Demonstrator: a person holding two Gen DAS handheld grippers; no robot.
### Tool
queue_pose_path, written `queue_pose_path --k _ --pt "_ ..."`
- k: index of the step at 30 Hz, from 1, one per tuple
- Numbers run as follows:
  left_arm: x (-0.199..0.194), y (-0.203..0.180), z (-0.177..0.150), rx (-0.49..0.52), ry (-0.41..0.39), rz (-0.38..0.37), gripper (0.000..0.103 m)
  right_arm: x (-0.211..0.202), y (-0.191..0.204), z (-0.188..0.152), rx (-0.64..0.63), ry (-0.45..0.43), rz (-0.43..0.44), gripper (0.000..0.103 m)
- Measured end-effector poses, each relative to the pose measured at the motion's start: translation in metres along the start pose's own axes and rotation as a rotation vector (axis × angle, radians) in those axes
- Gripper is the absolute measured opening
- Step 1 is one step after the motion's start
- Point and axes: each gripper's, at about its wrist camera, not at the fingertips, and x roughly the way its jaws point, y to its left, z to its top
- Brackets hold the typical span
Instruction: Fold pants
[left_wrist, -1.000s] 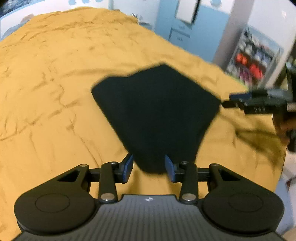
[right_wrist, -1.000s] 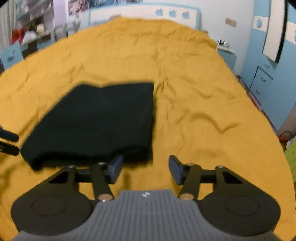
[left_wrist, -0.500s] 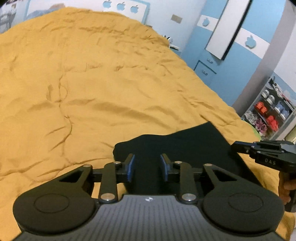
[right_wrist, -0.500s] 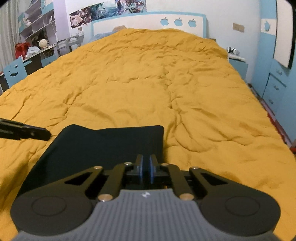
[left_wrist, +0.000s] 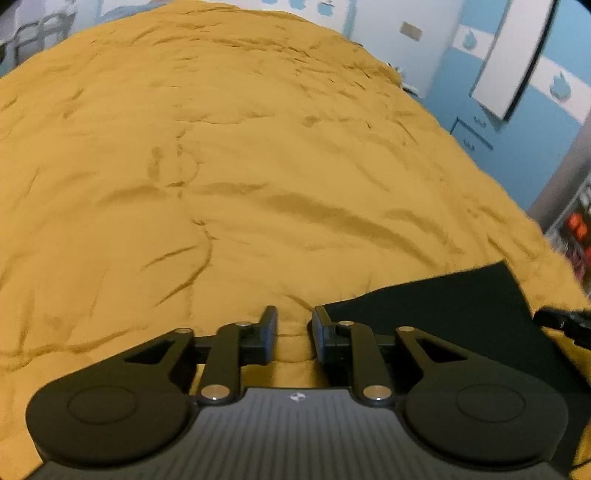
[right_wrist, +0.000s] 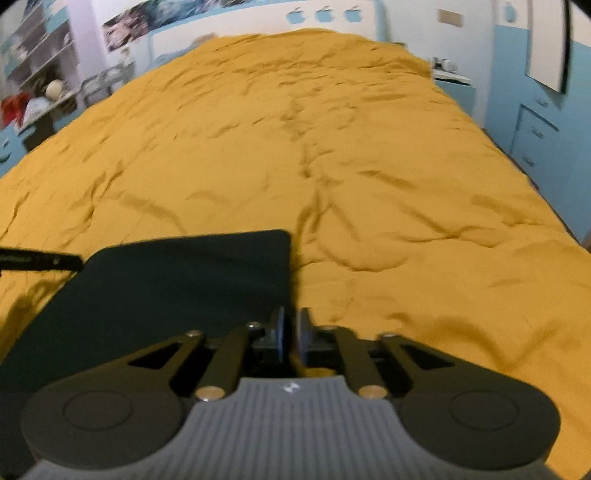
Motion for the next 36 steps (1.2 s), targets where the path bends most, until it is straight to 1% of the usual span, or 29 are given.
queue_pose_path --k 1,2,3,4,5,6,7,9,11,15,17,19,23,24,26,28,29,31,32,34,36 --pt "-0.005 0.004 0.001 -0.025 -0.002 -0.02 0.027 -0.005 -0.008 0.001 0.047 0.002 0.027 0.027" --pt "-0.011 0.007 0.0 -0.048 0.0 -0.039 0.033 -0.009 -0.016 0.002 0.093 0.011 0.055 0.034" --pt "-0.018 0.009 -0.001 -0.076 -0.001 -0.058 0.043 -0.011 -0.024 0.003 0.149 0.026 0.096 0.046" --pt "-0.025 0.013 -0.003 -0.114 -0.003 -0.086 0.054 -0.014 -0.031 0.002 0.203 0.039 0.137 0.05" --pt "-0.032 0.017 -0.006 -0.157 0.001 -0.121 0.059 -0.015 -0.039 0.001 0.26 0.054 0.182 0.05" --pt "-0.035 0.019 -0.009 -0.196 0.016 -0.159 0.064 -0.015 -0.046 -0.002 0.324 0.075 0.232 0.053" --pt "-0.036 0.022 -0.01 -0.235 0.035 -0.196 0.066 -0.015 -0.052 -0.006 0.383 0.094 0.272 0.06" --pt "-0.039 0.028 -0.017 -0.319 0.063 -0.261 0.068 -0.013 -0.059 -0.015 0.472 0.12 0.327 0.065" --pt "-0.037 0.033 -0.026 -0.371 0.087 -0.283 0.069 -0.009 -0.061 -0.024 0.508 0.14 0.342 0.065" --pt "-0.022 0.037 -0.04 -0.42 0.145 -0.296 0.069 0.004 -0.06 -0.035 0.563 0.166 0.38 0.064" --pt "-0.016 0.038 -0.045 -0.44 0.158 -0.304 0.069 0.012 -0.06 -0.038 0.583 0.178 0.394 0.063" --pt "-0.011 0.039 -0.048 -0.456 0.161 -0.315 0.069 0.019 -0.062 -0.041 0.605 0.189 0.407 0.059" --pt "0.001 0.036 -0.046 -0.471 0.18 -0.327 0.069 0.035 -0.065 -0.044 0.651 0.207 0.471 0.056" --pt "0.004 0.035 -0.044 -0.467 0.182 -0.329 0.066 0.039 -0.064 -0.044 0.65 0.212 0.474 0.055" --pt "0.008 0.029 -0.041 -0.45 0.189 -0.335 0.061 0.045 -0.063 -0.043 0.645 0.219 0.478 0.049" --pt "0.011 0.022 -0.04 -0.427 0.203 -0.343 0.05 0.05 -0.063 -0.043 0.661 0.222 0.491 0.041" --pt "0.013 0.018 -0.038 -0.417 0.212 -0.346 0.048 0.051 -0.064 -0.044 0.668 0.223 0.497 0.039" --pt "0.015 0.014 -0.036 -0.394 0.214 -0.329 0.039 0.051 -0.065 -0.043 0.671 0.22 0.501 0.033" --pt "0.015 0.013 -0.035 -0.389 0.211 -0.327 0.037 0.05 -0.065 -0.043 0.67 0.217 0.501 0.032" --pt "0.011 0.015 -0.034 -0.387 0.205 -0.33 0.029 0.048 -0.065 -0.042 0.67 0.21 0.502 0.027" --pt "0.006 0.015 -0.034 -0.376 0.197 -0.331 0.026 0.045 -0.064 -0.04 0.664 0.204 0.502 0.024"
